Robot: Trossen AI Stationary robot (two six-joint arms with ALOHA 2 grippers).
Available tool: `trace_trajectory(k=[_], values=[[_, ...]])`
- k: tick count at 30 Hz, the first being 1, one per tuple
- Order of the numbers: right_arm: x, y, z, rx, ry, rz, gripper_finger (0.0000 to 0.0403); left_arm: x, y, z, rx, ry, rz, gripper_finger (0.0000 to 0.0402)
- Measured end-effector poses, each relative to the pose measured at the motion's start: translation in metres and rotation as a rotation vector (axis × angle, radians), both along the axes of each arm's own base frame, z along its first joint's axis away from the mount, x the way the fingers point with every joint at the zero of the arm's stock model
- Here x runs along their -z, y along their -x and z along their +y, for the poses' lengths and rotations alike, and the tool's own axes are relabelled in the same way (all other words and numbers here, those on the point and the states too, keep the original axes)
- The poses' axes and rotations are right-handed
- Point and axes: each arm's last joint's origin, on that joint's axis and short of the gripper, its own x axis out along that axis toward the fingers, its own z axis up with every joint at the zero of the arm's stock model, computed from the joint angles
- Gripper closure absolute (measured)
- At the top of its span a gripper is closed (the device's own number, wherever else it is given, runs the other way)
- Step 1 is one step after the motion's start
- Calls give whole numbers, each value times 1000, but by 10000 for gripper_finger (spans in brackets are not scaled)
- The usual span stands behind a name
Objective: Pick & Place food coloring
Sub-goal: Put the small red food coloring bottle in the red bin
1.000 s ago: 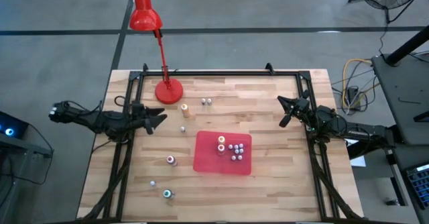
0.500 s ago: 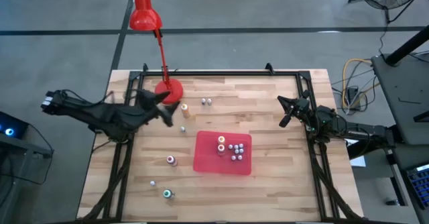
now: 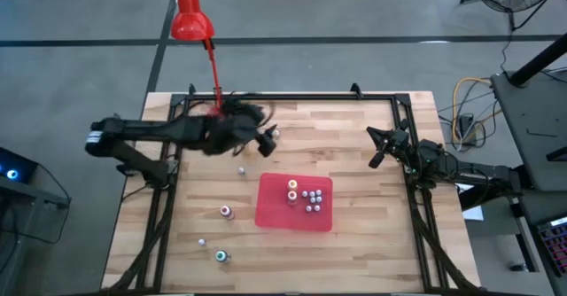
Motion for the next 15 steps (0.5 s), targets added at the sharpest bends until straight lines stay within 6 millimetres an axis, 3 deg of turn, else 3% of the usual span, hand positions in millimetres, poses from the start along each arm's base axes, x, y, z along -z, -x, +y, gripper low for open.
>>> trace_trajectory(k=[4, 9, 15], values=[[0, 0, 0, 0, -8, -6, 394, 3, -30, 24, 76, -4, 171, 114], [0, 0, 0, 0, 1, 1, 394, 9, -52, 55, 180, 26, 334, 114], [0, 0, 0, 0, -10, -8, 394, 33, -72, 89, 250, 12, 503, 114]])
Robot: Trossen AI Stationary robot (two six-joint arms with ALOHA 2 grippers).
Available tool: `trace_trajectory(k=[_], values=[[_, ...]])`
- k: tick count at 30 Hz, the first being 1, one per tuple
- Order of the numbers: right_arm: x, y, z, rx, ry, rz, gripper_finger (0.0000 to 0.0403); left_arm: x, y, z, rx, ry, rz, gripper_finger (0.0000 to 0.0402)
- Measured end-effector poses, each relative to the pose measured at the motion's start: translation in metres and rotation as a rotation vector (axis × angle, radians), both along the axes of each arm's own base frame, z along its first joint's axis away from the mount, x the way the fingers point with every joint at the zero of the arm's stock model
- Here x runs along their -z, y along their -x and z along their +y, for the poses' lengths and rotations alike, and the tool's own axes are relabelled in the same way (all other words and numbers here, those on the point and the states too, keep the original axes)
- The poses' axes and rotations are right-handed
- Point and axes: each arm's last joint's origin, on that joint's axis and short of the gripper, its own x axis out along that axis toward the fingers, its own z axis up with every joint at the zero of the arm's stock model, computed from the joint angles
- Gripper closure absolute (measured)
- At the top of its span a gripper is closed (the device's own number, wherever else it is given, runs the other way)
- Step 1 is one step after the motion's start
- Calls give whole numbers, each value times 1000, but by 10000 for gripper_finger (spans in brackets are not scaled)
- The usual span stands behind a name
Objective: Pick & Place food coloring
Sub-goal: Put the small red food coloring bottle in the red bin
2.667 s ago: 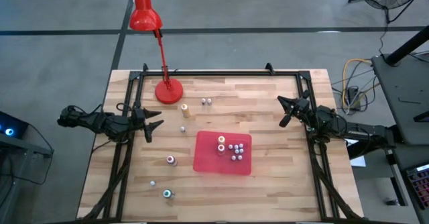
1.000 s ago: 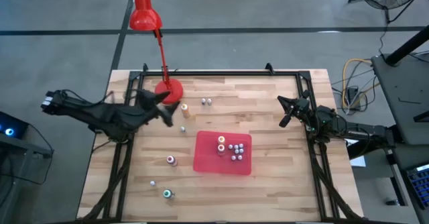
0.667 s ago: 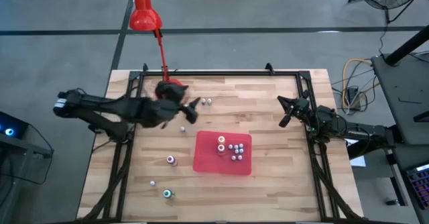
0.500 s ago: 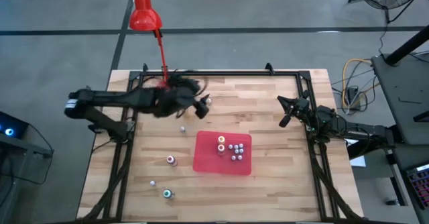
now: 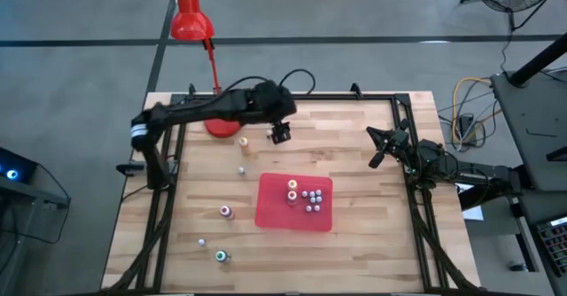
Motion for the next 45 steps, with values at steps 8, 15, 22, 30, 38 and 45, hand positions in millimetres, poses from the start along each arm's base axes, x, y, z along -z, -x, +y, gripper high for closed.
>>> trace_trajectory(k=[8, 15, 22, 30, 38, 45], values=[[0, 0, 0, 0, -1, -1, 394, 46, -9, 33, -4, 151, 182, 114], [0, 0, 0, 0, 2, 2, 394, 86, -21, 43, 22, 264, 288, 114], [0, 0, 0, 0, 6, 6, 394, 120, -30, 52, 31, 333, 363, 114], [0, 0, 0, 0, 5, 4, 394, 136, -33, 61, 31, 346, 377, 114], [0, 0, 0, 0, 8, 6, 394, 147, -30, 76, 7, 390, 370, 114], [0, 0, 0, 0, 10, 9, 394, 163, -33, 78, 4, 429, 386, 117]])
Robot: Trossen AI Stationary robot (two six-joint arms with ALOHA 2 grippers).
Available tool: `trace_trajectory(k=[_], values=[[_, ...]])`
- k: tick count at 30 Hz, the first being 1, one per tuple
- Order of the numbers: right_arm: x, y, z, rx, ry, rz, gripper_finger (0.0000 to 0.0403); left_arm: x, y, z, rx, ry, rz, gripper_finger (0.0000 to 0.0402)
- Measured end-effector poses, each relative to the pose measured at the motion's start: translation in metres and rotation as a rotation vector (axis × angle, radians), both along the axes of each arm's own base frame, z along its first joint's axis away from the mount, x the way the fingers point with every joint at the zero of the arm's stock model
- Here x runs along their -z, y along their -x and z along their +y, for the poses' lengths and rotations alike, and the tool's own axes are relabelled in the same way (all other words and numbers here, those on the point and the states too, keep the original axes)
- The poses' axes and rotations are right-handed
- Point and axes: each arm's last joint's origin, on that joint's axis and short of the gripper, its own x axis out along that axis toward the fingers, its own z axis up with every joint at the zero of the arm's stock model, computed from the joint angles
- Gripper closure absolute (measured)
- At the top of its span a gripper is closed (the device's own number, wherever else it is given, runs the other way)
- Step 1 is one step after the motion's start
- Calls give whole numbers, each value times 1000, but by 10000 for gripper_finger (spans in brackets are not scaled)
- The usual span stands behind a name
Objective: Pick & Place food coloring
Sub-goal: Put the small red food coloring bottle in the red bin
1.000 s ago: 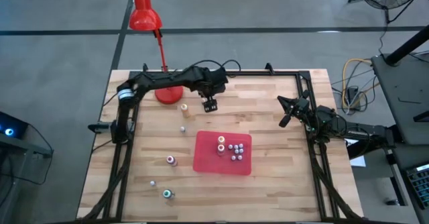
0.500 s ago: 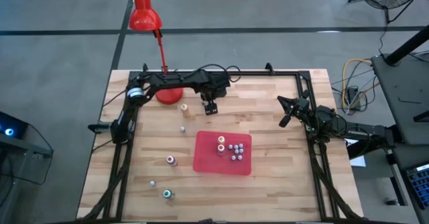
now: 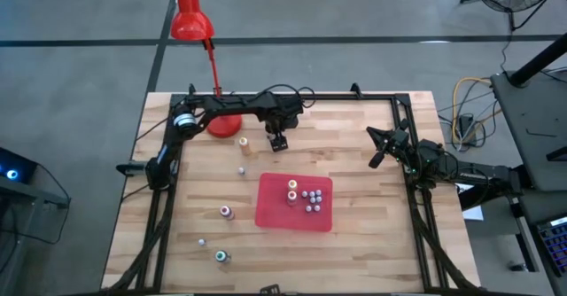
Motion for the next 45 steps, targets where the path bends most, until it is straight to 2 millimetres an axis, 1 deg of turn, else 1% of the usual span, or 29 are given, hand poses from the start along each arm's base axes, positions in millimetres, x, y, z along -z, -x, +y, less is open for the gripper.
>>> trace_trajectory(k=[3, 11, 14, 21, 26, 45], values=[[0, 0, 0, 0, -9, -8, 394, 3, 0, 0, -4, 8, 4, 117], [0, 0, 0, 0, -9, -8, 394, 2, -1, 3, -9, 10, -14, 123], [0, 0, 0, 0, 0, -1, 394, 5, 1, 3, -12, 18, -8, 141], [0, 0, 0, 0, -5, -4, 394, 16, 5, 1, -28, 48, 12, 201], [0, 0, 0, 0, -8, -7, 394, 17, 6, 1, -31, 48, 4, 225], [0, 0, 0, 0, -4, -3, 394, 16, 2, 1, -23, 40, -33, 229]])
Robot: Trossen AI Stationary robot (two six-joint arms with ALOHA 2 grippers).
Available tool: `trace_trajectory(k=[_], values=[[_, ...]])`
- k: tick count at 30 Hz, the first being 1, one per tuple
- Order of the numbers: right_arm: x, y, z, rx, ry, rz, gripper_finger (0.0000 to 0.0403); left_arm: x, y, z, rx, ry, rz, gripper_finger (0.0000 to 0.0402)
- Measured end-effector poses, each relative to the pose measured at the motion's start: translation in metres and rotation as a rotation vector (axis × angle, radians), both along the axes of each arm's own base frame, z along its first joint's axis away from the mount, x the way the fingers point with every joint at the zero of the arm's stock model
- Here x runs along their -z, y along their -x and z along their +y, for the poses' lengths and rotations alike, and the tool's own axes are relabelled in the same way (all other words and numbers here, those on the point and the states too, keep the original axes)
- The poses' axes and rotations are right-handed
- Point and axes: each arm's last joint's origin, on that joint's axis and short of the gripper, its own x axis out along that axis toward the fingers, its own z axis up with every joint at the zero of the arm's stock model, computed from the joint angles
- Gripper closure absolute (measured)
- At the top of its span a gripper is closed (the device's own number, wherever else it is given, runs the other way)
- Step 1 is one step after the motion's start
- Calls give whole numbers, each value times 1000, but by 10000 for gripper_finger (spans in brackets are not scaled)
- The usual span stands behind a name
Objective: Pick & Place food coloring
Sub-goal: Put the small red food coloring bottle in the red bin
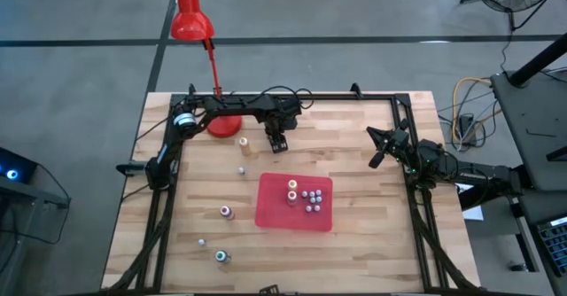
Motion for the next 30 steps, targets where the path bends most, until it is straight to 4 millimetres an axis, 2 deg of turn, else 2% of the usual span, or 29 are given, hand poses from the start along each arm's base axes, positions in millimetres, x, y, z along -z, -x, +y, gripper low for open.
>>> trace_trajectory(k=[12, 24, 30], values=[[0, 0, 0, 0, -1, -1, 394, 0, 0, 0, -1, -2, -1, 237], [0, 0, 0, 0, 0, 0, 394, 0, 0, 1, -1, -10, -4, 342], [0, 0, 0, 0, -5, -4, 394, 0, 0, 1, -1, -11, -4, 352]])
